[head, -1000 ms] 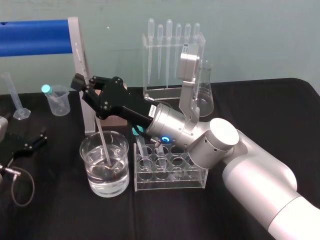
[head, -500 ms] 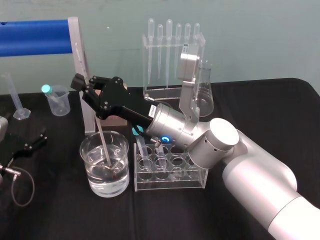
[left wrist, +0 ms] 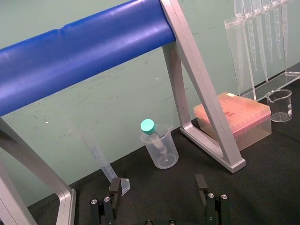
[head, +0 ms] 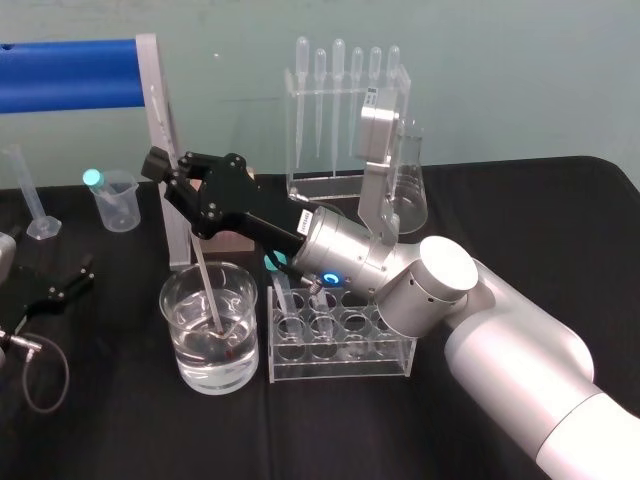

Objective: Hold the thermometer with one hand and immerse one end into the beaker, then reinsert it into the test tube rack.

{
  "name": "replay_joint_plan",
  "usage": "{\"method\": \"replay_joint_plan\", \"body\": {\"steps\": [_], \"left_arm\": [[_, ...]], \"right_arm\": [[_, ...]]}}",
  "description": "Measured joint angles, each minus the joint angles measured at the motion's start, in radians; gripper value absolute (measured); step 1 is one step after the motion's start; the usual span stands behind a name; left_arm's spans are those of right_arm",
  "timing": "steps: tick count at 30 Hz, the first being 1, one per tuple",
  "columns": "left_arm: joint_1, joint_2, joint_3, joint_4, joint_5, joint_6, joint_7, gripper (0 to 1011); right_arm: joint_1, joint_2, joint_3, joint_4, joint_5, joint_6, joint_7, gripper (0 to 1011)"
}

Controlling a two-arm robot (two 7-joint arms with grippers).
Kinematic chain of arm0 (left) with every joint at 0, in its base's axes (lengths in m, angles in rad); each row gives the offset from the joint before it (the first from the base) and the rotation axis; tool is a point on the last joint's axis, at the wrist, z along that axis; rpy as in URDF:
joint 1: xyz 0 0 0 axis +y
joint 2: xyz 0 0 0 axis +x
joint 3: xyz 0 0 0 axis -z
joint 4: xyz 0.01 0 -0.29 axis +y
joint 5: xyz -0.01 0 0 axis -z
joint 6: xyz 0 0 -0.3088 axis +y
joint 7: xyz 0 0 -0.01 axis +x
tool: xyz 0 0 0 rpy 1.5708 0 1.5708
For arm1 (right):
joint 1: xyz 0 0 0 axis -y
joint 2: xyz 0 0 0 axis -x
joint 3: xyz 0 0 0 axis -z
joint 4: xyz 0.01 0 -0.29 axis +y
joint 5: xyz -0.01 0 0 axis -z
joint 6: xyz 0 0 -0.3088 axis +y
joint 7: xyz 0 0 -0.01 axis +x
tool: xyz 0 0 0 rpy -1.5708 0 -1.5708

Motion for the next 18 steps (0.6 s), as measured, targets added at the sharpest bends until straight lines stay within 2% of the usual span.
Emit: {"method": "replay_joint_plan", "body": {"steps": [18], "left_arm": [[0.0, 0.0, 0.0, 0.0, 0.0, 0.0, 0.0, 1008]], "right_arm": [[0.0, 0.0, 0.0, 0.0, 0.0, 0.0, 0.0, 56]]}}
